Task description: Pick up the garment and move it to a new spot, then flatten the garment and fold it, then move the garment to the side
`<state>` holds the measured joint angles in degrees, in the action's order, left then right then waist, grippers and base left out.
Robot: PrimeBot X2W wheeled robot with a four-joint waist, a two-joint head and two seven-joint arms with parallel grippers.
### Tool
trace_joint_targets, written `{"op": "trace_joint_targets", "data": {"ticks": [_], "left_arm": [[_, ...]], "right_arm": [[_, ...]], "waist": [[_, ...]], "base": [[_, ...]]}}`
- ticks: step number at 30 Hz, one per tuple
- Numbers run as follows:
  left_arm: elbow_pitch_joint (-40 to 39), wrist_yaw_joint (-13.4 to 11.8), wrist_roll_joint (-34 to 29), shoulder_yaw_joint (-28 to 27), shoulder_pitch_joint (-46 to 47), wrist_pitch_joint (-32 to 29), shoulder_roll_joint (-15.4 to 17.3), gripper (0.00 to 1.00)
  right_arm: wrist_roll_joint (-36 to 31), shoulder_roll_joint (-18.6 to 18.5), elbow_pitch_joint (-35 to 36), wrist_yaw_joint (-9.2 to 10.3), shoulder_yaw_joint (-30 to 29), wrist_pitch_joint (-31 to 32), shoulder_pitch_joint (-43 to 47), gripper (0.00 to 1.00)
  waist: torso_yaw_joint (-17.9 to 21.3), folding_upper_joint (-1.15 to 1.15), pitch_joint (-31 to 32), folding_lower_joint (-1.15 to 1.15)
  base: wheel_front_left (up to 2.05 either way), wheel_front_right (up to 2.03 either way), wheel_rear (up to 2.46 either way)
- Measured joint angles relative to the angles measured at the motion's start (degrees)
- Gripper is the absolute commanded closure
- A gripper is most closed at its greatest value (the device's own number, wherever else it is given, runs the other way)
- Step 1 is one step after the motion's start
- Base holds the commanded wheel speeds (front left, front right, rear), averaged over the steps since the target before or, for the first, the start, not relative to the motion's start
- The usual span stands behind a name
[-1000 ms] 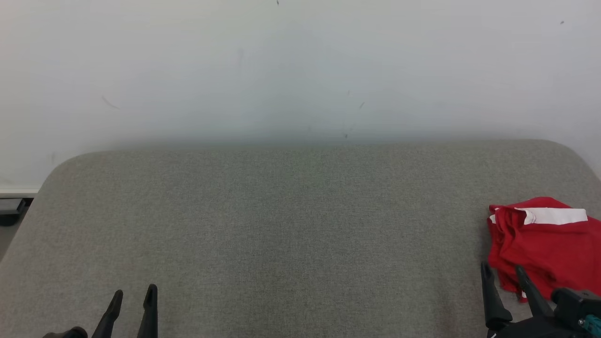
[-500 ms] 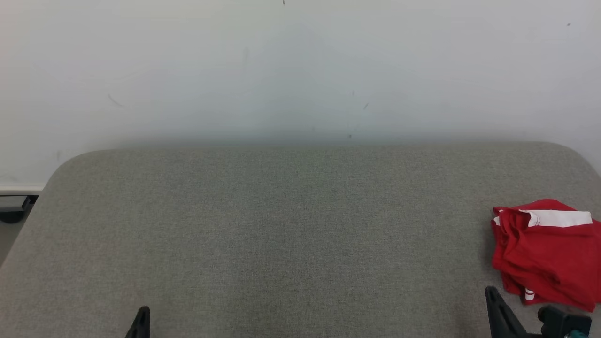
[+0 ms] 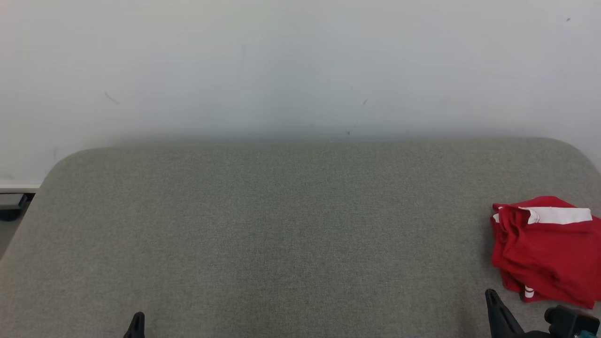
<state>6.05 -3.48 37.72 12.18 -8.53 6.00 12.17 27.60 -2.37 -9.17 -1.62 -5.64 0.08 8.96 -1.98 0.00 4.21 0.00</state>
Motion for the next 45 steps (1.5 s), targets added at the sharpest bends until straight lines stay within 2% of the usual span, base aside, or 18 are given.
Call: {"op": "trace_joint_targets", "data": {"ticks": [45], "left_arm": [[5.56, 5.16, 28.14, -9.14, 6.69, -6.81, -5.04, 1.0]], "right_arm": [[33.52, 0.02, -4.02, -2.5, -1.22, 3.52, -7.16, 1.0]], "waist": [[1.05, 0.0, -2.27, 0.0]], "base": [[0.0, 0.0, 0.0]]}}
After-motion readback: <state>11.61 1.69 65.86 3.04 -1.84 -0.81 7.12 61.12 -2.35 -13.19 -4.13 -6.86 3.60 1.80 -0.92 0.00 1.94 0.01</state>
